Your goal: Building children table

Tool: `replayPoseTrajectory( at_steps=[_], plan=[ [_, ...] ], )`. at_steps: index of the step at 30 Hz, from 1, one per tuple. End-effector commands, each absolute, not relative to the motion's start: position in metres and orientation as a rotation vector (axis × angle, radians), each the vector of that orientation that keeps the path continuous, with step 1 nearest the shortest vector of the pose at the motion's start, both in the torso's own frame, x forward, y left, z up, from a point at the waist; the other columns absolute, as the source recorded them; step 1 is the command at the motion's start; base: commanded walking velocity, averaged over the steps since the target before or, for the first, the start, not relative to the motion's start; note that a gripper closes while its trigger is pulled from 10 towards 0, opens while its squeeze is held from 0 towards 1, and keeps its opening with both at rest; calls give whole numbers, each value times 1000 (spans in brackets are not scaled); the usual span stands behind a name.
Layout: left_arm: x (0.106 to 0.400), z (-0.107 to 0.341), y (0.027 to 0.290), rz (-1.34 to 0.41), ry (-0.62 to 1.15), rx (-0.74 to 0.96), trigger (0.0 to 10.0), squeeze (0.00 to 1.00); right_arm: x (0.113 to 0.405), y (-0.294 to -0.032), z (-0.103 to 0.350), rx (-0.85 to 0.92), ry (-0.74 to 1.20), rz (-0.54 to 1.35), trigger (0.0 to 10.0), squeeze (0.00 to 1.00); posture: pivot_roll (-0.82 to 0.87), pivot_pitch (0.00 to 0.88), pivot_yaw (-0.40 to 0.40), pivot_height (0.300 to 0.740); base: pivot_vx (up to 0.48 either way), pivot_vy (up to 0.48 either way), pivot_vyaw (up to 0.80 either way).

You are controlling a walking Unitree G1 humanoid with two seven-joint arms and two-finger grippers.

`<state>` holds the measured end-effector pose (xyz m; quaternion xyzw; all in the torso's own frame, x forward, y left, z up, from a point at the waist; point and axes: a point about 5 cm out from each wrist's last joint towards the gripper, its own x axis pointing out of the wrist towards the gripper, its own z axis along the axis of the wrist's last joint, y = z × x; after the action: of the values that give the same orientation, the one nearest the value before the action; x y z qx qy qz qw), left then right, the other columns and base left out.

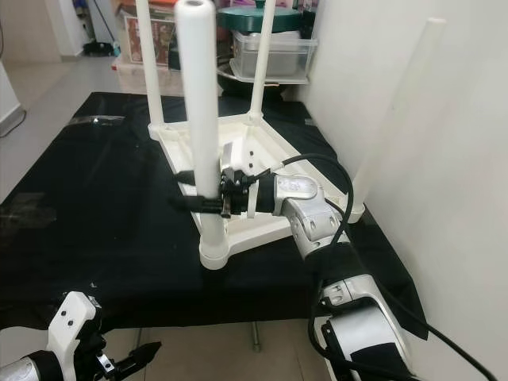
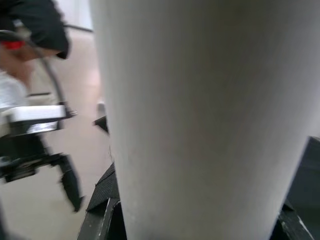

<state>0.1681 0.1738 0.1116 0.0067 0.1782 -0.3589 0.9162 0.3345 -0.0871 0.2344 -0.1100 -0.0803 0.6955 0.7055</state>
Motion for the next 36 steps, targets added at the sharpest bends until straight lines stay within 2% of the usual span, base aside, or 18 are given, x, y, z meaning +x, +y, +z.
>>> replayPoseTrajectory(
  at_steps=[1,11,16,21,22,25,27,28,29,31,33,34,35,36],
  plan=[
    [168,111,175,-726,368,21,10000,0,332,-87,218,-245,-78,1606,0,0,131,0,-109,740,0,0,0],
    [168,111,175,-716,368,16,10000,0,336,-81,217,-263,20,1703,0,0,138,0,-131,740,0,0,0],
    [167,109,173,-704,367,8,10000,0,343,-74,219,-196,57,1683,0,0,144,0,-147,740,0,0,0],
    [164,106,171,-686,373,-4,10000,0,356,-70,204,-126,59,1418,0,0,133,0,-148,740,0,0,0],
    [164,106,171,-686,373,-4,10000,0,356,-70,204,-126,59,1418,0,0,133,0,-148,740,0,0,0],
    [164,104,171,-676,374,-11,10000,0,364,-75,188,-62,89,1164,0,0,123,0,-145,740,0,0,0],
    [164,104,171,-676,374,-11,10000,0,364,-75,188,-62,89,1164,0,0,123,0,-145,740,0,0,0],
    [164,104,172,-672,373,-10,10000,0,366,-78,182,-34,104,1072,0,0,120,0,-144,740,0,0,0],
    [164,104,172,-672,373,-10,10000,0,366,-78,182,-34,104,1072,0,0,120,0,-144,740,0,0,0],
    [166,104,172,-661,370,-7,10000,0,369,-87,165,29,142,823,0,0,109,0,-141,740,0,0,0],
    [166,104,172,-661,370,-7,10000,0,369,-87,165,29,142,823,0,0,109,0,-141,740,0,0,0],
    [167,104,173,-655,367,-5,10000,0,369,-93,158,55,143,656,0,0,114,0,-137,740,0,0,0],
    [167,104,173,-655,367,-5,10000,0,369,-93,158,55,143,656,0,0,114,0,-137,740,0,0,0],
    [168,104,174,-647,364,-2,10000,0,367,-98,151,76,134,519,0,0,112,0,-137,740,0,0,0]
  ],
)
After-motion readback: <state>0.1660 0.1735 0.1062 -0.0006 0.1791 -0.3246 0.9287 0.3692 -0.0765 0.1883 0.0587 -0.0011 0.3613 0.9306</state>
